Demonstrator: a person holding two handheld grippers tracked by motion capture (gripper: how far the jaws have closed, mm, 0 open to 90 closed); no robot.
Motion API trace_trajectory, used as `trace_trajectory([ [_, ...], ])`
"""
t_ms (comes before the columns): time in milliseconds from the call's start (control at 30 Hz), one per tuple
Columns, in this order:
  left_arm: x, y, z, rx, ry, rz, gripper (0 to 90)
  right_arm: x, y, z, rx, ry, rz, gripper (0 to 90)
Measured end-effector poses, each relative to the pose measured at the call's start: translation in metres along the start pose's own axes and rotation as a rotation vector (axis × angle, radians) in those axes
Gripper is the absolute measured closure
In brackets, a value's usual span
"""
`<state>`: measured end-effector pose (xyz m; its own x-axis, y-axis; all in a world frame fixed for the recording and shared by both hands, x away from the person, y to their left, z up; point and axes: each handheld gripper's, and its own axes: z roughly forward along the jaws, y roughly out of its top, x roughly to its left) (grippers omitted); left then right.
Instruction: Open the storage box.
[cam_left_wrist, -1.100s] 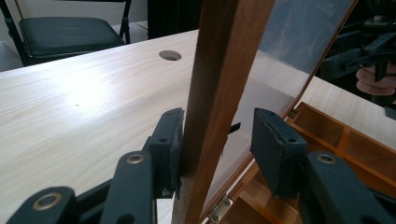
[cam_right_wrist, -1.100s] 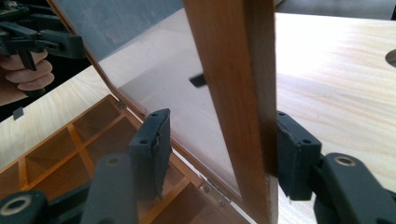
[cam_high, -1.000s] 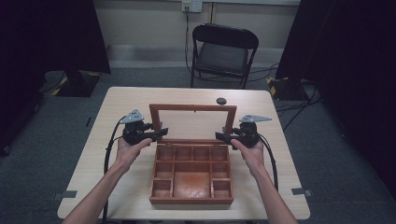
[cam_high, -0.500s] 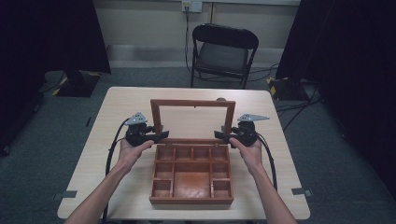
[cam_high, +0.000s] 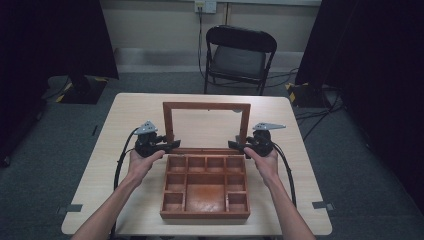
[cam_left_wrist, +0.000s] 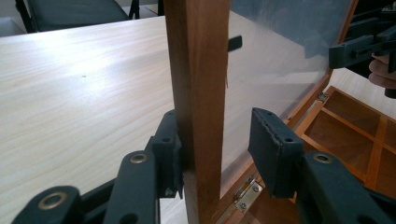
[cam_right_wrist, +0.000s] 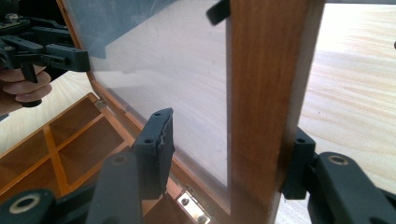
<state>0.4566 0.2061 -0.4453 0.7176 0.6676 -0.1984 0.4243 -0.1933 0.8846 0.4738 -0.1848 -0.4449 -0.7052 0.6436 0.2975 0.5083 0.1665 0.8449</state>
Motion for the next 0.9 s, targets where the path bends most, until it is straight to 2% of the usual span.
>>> trace_trajectory([
  [167,0.007,-0.002,0.002,0.023,-0.012,-0.044,57.7,-0.001,-0.001,0.005,0.013,-0.038,-0.004,47.1],
  [267,0.008,-0.003,0.002,0.022,-0.022,-0.058,57.4,-0.002,-0.002,0.007,0.011,-0.038,0.004,46.7],
  [900,0.015,-0.002,0.011,0.036,-0.031,-0.073,52.6,-0.004,-0.006,0.011,0.027,-0.034,0.028,43.6],
])
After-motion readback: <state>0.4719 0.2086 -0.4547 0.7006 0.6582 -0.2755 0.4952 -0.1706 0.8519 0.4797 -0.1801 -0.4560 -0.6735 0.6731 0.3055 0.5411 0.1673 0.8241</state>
